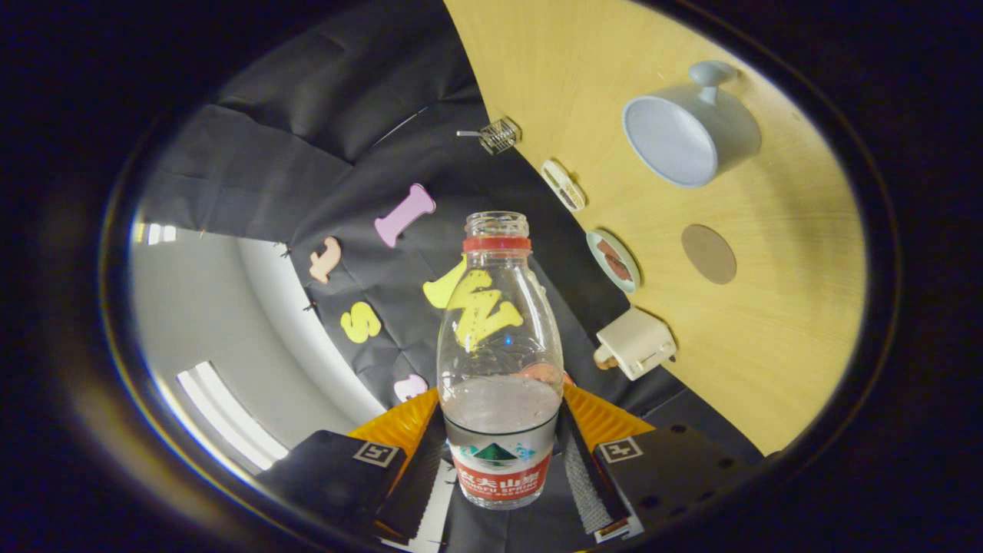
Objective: Take the bottle from table, then pour the juice into the cup, finally place the bottle on the coaster
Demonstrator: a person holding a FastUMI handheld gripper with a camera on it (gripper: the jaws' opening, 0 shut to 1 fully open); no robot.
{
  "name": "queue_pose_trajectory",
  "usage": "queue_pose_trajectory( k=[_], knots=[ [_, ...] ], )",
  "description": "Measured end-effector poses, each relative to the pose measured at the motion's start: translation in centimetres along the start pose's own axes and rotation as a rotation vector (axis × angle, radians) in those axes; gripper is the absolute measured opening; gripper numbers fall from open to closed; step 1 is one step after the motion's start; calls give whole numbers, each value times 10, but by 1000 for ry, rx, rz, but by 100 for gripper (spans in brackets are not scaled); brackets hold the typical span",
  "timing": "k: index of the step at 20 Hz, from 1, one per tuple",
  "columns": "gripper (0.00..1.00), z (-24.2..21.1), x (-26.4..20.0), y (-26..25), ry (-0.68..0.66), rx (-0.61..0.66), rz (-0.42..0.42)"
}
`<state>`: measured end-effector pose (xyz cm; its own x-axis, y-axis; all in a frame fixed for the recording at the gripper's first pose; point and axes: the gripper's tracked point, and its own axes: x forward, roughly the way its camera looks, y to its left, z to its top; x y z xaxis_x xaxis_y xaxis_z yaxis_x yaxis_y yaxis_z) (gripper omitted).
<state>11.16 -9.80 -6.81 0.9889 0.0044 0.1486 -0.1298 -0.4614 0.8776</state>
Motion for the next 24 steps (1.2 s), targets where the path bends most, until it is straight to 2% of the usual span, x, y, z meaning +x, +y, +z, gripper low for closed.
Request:
queue_pose_trajectory(
  k=[12, 19, 24],
  knots=[
    [78, 10, -20, 29, -7, -697, 8],
    [78, -28, -25, 58, 36, -1035, 98],
    [78, -47, -23, 56, 24, -1248, 46]
  ],
)
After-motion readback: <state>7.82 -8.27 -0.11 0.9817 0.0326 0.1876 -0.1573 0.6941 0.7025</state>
